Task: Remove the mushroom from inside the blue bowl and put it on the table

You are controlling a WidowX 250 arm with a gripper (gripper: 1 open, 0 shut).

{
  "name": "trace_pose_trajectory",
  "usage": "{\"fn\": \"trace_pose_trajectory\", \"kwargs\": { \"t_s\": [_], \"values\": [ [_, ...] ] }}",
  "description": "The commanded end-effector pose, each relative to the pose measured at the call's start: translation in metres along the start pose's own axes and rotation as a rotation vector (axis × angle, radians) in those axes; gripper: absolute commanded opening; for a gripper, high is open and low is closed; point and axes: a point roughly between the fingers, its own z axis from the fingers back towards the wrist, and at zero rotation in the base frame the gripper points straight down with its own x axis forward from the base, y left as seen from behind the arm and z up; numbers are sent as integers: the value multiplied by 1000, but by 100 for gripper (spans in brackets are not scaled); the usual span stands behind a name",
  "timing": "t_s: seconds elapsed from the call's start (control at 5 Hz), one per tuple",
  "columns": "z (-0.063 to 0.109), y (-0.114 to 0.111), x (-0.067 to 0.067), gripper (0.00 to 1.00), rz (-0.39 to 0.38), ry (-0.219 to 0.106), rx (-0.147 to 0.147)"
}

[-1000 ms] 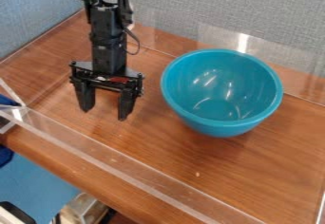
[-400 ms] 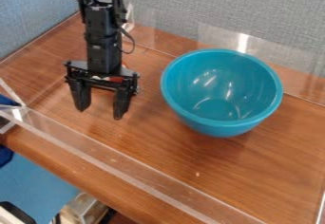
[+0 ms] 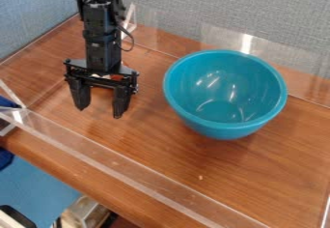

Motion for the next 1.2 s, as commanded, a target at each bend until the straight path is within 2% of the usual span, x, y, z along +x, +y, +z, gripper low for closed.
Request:
{"fn": "trace_pose_trajectory", "kwargs": {
  "t_s": [0.0, 0.4, 0.6, 0.8, 1.0],
  "values": [
    [13, -5, 10, 100, -8, -49, 2],
    [14, -24, 20, 100, -52, -57, 7],
    [18, -41, 30, 100, -88, -69, 10],
    [19, -49, 43, 100, -99, -78, 10],
    [17, -50, 49, 100, -97, -78, 11]
  ]
}}
